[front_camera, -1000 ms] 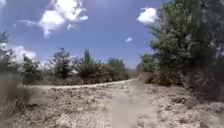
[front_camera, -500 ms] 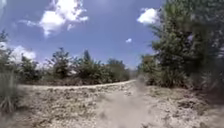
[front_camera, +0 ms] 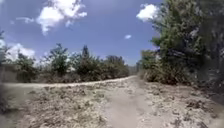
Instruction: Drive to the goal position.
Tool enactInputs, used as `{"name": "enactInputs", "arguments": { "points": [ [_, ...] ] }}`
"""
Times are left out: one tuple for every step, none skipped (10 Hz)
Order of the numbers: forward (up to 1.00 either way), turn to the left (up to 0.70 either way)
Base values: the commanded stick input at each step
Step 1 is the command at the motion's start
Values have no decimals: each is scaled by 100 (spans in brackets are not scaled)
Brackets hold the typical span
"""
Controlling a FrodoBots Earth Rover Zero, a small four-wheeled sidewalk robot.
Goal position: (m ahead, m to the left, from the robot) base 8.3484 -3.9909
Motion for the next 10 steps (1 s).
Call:
{"name": "enactInputs", "arguments": {
  "points": [
    [45,0],
    [45,0],
    [45,0],
    [45,0],
    [45,0],
    [45,0],
    [45,0],
    [45,0],
    [45,0],
    [45,0]
  ]
}}
